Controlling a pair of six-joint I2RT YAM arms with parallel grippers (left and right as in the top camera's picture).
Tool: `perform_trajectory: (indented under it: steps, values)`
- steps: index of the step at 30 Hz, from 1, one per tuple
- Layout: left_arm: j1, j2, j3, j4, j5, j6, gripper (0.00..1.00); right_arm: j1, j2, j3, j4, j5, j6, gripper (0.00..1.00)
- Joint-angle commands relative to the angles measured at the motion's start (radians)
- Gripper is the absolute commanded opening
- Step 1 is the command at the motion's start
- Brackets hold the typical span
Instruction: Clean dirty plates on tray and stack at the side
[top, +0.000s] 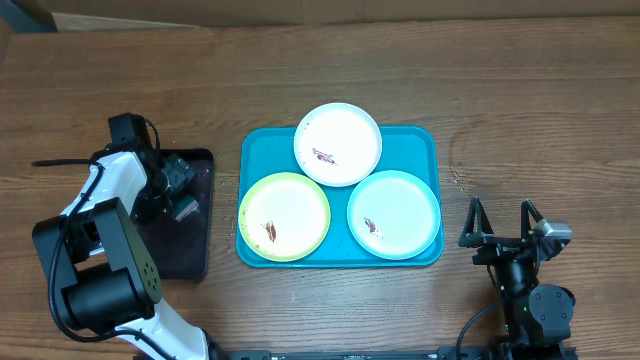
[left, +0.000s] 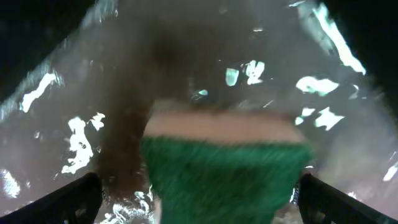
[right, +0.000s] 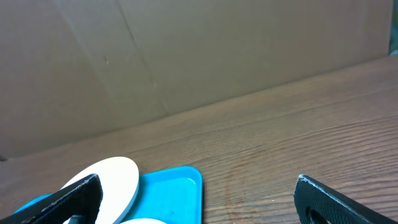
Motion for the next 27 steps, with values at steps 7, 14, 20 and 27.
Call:
perform_trajectory:
  steps: [7, 14, 20, 27]
  values:
    - [0.002, 0.046, -0.037, -0.079, 0.147, 0.002, 0.04, -0.002, -0.009, -0.011, 0.003, -0.003, -0.004, 1.0]
    - [0.002, 0.046, -0.037, -0.062, 0.144, 0.002, 1.0, -0.002, -0.009, -0.011, 0.003, -0.003, -0.004, 1.0]
    - [0.002, 0.046, -0.037, -0.064, 0.146, 0.002, 1.0, -0.002, -0.009, -0.011, 0.003, -0.003, -0.004, 1.0]
    - [0.002, 0.046, -0.037, -0.113, 0.148, 0.002, 0.11, -0.002, -0.009, -0.011, 0.003, -0.003, -0.004, 1.0]
